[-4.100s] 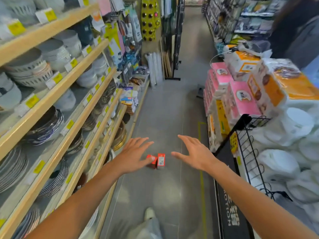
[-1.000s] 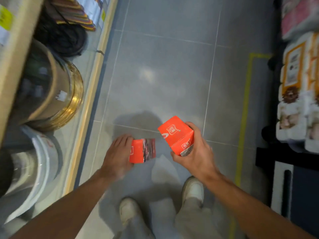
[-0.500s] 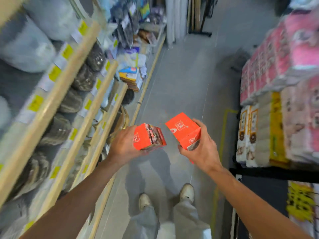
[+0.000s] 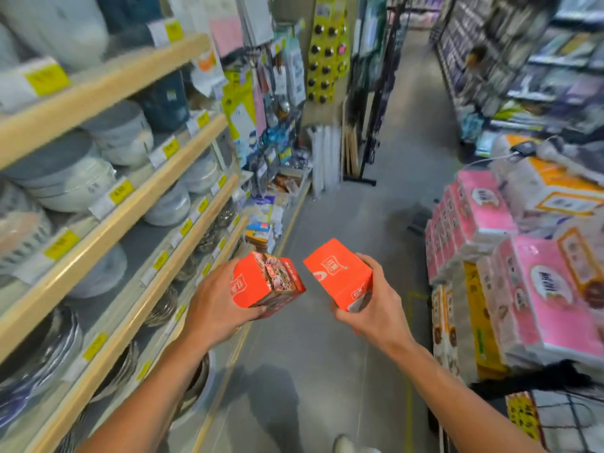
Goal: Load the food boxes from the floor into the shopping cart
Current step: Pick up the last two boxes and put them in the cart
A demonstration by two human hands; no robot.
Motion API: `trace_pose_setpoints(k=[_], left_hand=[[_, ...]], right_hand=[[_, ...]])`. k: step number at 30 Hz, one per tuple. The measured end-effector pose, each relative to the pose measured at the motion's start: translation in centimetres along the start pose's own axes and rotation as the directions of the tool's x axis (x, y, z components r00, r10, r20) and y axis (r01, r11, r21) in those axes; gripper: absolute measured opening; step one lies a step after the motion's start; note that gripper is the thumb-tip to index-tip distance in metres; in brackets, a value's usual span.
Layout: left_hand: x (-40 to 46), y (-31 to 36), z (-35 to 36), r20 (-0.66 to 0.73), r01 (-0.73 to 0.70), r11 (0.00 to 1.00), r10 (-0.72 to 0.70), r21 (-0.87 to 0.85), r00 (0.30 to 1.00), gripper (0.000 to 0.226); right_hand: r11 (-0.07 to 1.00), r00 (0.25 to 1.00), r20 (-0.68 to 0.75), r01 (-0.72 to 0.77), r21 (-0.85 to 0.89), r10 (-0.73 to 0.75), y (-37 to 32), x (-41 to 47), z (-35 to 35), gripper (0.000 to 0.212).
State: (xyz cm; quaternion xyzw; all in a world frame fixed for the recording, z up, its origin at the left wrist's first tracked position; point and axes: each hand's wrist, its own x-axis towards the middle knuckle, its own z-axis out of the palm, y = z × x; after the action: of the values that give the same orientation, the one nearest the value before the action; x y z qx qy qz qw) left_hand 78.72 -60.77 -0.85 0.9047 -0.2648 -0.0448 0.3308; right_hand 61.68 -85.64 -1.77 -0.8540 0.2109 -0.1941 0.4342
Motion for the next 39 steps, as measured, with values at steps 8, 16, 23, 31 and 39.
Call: trace_pose_setpoints(k=[8,16,23,31,39], left_hand=[[-10.3,1.3,-6.4,-0.294,0.297,0.955,-0.29,-0.023,0.911,0.106],[-32.0,2.4,-11.5,-0.585,0.659,0.744,-0.585,-0.109,0.562,0.106],[-52.6,6.5,-12.1,-0.738,0.759,0.559,-0.656,-0.334,0.158,0.096],[-75.6,9.7,-10.1,-0.766,0.791,0.355,-0.608,-0.499,-0.211,0.09],[-93.0,11.9,-8.7,-0.682,0.726,0.175,-0.537,-0.665,-0.496,0.088]], right_hand=[[0.958,0.925,0.259,0.248,0.147,-0.279,-5.2,1.6,3.3,0.097],[0.8,0.574,0.557,0.405,0.443,-0.6,-13.9,-6.0,11.4,0.1],[0.629,0.186,0.612,0.388,0.673,-0.769,-22.1,-22.1,15.8,0.105],[0.546,-0.154,0.611,0.318,0.775,-0.777,-28.1,-45.4,19.2,0.1],[0.519,-0.399,0.544,0.179,0.836,-0.738,-31.7,-65.9,21.9,0.098]])
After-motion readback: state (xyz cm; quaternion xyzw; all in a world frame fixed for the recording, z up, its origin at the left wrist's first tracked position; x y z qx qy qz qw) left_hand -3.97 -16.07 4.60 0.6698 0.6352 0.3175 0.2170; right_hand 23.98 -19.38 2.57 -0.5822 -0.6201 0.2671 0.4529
